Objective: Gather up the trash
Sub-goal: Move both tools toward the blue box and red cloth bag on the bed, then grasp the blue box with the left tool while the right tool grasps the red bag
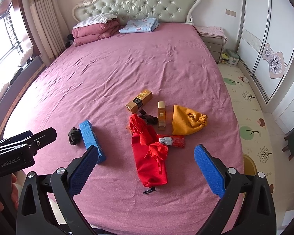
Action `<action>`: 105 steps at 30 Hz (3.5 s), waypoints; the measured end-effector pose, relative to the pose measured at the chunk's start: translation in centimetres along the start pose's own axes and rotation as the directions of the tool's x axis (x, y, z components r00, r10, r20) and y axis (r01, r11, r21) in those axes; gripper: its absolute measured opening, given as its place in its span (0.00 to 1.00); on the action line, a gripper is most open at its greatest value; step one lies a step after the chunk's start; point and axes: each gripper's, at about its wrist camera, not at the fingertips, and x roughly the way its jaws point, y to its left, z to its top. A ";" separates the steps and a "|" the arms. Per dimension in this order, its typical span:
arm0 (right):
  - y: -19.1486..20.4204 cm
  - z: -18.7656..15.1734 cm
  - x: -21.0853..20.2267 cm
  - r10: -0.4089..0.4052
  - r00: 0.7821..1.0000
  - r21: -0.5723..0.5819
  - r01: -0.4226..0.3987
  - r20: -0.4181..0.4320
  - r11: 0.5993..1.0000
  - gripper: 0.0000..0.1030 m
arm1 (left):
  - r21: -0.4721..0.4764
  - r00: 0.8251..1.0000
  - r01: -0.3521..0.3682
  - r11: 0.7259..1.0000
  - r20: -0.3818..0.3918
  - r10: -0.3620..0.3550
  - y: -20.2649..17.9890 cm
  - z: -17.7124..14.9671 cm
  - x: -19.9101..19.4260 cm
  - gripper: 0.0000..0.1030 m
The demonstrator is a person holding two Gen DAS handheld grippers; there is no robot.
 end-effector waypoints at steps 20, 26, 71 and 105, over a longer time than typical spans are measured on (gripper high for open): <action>0.3 -0.1 1.4 0.033 0.998 -0.013 -0.033 -0.052 0.999 0.92 | -0.025 0.998 0.001 1.000 -0.065 -0.003 0.0 0.0 1.5 0.96; 0.6 -0.1 2.6 0.045 0.996 -0.016 -0.046 -0.079 0.999 0.92 | -0.061 0.995 -0.009 0.998 -0.098 0.003 0.7 -0.1 2.3 0.96; 0.7 -0.8 18.5 0.062 0.945 -0.015 -0.071 -0.321 0.997 0.90 | -0.334 0.870 -0.229 0.914 -0.491 0.039 8.6 -0.5 27.3 0.94; -1.8 0.4 26.2 0.102 0.931 -0.064 -0.133 -0.351 0.989 0.57 | -0.219 0.887 0.047 0.975 -0.439 -0.141 1.2 -4.3 24.6 0.46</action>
